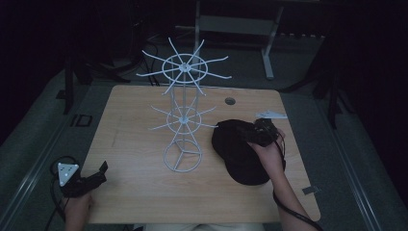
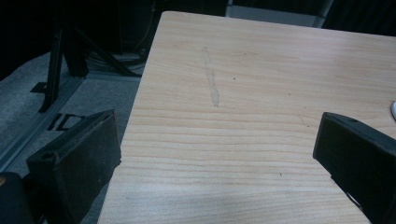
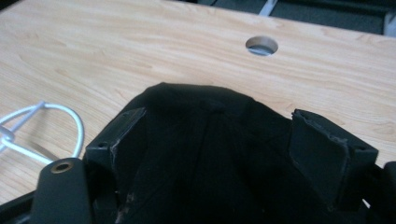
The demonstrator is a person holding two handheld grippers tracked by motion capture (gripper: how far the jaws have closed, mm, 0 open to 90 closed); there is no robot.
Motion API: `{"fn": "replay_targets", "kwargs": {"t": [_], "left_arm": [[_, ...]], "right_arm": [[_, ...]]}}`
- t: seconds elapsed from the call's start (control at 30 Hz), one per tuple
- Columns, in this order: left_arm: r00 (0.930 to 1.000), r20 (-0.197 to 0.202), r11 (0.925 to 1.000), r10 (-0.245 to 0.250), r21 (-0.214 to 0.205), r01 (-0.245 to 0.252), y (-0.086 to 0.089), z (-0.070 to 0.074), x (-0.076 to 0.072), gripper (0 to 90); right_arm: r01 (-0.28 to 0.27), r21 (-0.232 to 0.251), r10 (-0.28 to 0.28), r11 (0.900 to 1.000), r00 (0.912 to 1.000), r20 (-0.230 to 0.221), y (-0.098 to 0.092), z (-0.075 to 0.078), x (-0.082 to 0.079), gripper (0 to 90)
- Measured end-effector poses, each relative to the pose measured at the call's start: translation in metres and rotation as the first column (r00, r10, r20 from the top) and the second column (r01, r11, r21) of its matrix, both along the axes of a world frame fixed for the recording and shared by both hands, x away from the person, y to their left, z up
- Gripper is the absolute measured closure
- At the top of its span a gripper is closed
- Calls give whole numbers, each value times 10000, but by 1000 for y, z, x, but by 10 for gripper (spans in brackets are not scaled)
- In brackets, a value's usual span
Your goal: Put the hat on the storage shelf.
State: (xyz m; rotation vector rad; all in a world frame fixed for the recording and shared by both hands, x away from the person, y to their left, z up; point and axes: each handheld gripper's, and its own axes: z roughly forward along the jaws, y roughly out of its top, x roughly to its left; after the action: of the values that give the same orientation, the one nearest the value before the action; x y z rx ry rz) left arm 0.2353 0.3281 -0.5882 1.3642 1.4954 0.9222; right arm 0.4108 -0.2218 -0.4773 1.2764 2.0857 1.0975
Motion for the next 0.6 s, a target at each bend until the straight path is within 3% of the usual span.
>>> {"fn": "replay_targets", "kwargs": {"t": [0.3, 0.47, 0.6], "left_arm": [[10000, -5, 10000, -1, 1, 1, 0, 0, 0, 14], [10000, -8, 10000, 12, 2, -12, 0, 0, 0, 14], [10000, -5, 10000, 12, -3, -12, 0, 0, 0, 14]], "right_arm": [[145, -792, -225, 9968, 9946, -1009, 2, -26, 22, 274], [56, -1172, -195, 9931, 9928, -1185, 7, -28, 26, 319], [-315, -1603, 58, 9866, 9874, -1584, 12, -32, 30, 429]]}}
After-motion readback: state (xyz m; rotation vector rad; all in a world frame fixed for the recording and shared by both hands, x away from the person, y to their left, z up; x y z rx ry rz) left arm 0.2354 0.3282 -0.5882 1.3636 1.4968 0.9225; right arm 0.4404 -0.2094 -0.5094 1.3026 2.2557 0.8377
